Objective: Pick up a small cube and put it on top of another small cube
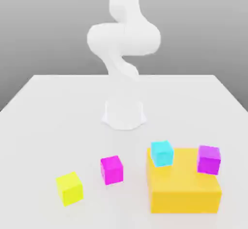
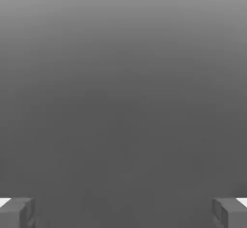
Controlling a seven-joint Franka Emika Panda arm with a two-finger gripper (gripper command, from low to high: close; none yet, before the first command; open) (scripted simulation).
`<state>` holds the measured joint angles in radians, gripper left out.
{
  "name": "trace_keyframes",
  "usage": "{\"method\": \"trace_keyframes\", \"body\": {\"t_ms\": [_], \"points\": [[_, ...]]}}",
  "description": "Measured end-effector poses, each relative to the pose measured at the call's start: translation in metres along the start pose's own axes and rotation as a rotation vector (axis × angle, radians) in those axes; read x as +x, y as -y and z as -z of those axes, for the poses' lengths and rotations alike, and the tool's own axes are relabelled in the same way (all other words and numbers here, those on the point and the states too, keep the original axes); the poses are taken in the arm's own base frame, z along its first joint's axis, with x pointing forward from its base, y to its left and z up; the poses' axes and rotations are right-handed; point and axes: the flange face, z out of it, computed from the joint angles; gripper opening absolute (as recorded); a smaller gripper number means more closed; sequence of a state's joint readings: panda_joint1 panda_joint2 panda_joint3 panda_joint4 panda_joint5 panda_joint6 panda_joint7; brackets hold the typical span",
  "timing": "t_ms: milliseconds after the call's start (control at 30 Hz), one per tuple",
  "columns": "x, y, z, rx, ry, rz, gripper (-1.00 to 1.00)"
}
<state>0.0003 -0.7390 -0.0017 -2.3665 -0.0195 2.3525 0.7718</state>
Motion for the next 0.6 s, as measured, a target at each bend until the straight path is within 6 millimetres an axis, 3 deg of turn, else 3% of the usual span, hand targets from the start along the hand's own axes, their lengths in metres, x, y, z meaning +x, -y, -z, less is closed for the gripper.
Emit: {"method": "trace_keyframes", "body": {"t_ms": [133,300,433,600], "points": [[-0.026,-0.031,-0.097,-0.11,0.095,0.073,0.0],[-0.075,-0.092,-0.196,-0.228,0.235,0.153,0.0],[-0.13,-0.157,-0.257,-0.31,0.372,0.213,0.0],[-0.219,-0.249,-0.314,-0.393,0.569,0.281,0.0]]}}
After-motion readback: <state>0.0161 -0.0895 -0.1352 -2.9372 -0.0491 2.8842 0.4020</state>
